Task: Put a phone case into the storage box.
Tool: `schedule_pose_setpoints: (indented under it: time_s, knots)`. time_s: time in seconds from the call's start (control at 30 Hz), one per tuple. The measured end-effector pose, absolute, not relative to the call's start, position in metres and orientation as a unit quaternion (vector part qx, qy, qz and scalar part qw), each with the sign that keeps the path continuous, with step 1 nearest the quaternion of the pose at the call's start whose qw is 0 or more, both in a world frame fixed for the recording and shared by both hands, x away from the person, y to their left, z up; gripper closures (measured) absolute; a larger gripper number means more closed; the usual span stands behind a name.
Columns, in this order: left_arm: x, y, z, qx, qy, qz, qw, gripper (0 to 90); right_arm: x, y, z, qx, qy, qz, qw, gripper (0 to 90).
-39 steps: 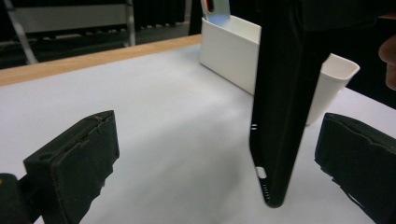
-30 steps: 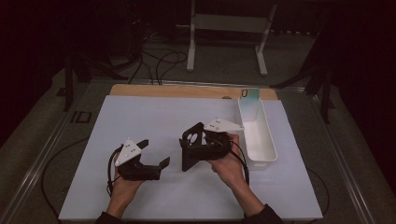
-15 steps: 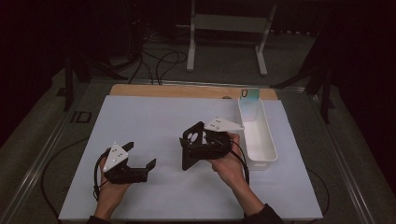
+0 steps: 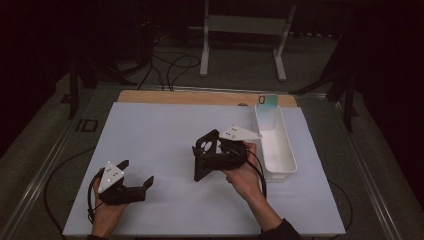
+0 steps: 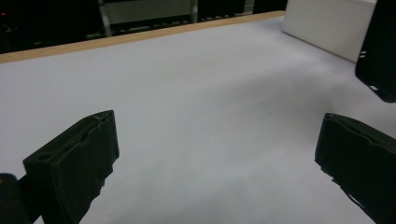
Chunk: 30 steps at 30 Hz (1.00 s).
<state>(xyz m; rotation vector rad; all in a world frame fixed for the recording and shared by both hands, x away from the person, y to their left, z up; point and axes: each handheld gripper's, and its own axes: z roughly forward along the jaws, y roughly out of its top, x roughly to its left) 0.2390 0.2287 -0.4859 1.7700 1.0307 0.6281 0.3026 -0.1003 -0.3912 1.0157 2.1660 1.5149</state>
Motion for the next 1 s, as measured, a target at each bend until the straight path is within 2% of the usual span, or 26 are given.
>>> schedule_pose_setpoints:
  time_s: [1.0]
  knots:
    - [0.24, 0.233, -0.488, 0.711, 0.433, 0.278, 0.48, 0.2, 0.332, -0.111, -0.377, 0.382, 0.738, 0.525, 0.185, 13.9]
